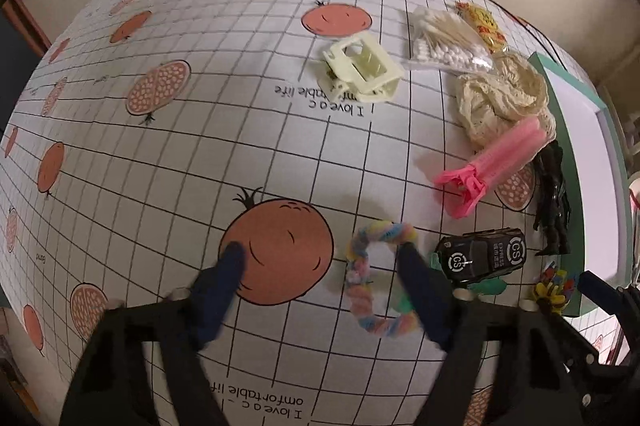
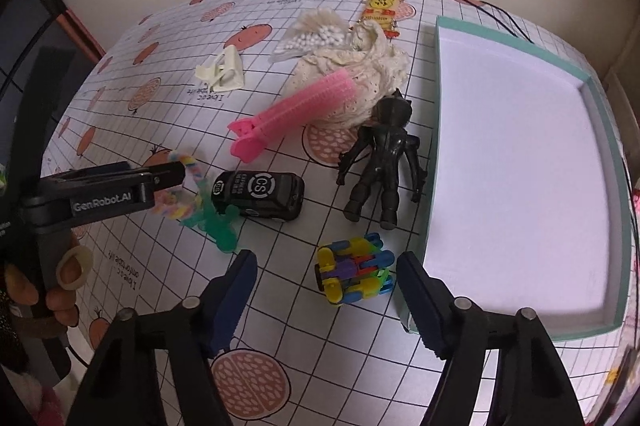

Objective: Organize objects
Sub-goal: 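Close left gripper on the rainbow heart while right gripper grasps the block toy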

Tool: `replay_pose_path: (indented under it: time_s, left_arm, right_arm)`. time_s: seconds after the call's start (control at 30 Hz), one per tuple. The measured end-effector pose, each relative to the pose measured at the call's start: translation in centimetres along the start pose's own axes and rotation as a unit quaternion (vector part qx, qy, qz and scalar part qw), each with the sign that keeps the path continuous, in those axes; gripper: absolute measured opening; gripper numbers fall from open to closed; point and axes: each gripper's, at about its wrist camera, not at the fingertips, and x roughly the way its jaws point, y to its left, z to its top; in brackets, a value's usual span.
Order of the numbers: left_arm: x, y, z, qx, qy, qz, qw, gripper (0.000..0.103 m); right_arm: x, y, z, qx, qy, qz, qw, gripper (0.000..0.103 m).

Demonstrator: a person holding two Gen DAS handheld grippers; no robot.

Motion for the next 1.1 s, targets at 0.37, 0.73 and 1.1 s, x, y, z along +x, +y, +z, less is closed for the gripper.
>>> replay_pose_path:
  time_s: [0.37,0.73,1.1]
  left_arm:
    - [0.9,-0.3,0.1,0.002,0.006,0.012,0.9999,0.063]
    - [1.2,-0.6,0.1,0.006,0.003,0.021,0.9997,0.04]
    - [1.0,-0.5,0.1,0.001,-0.003,0.018,0.9998,0.011]
  right_arm:
    - [1.3,-0.3,0.0,0.012,0.018,0.005,1.0,0.065]
    - [2.3,-0.4,0.2,0.014,0.031,0.013,0.999,0.046]
    - [2.3,0.3,-1.1,0.028,0.028,0.021,0.999,0.044]
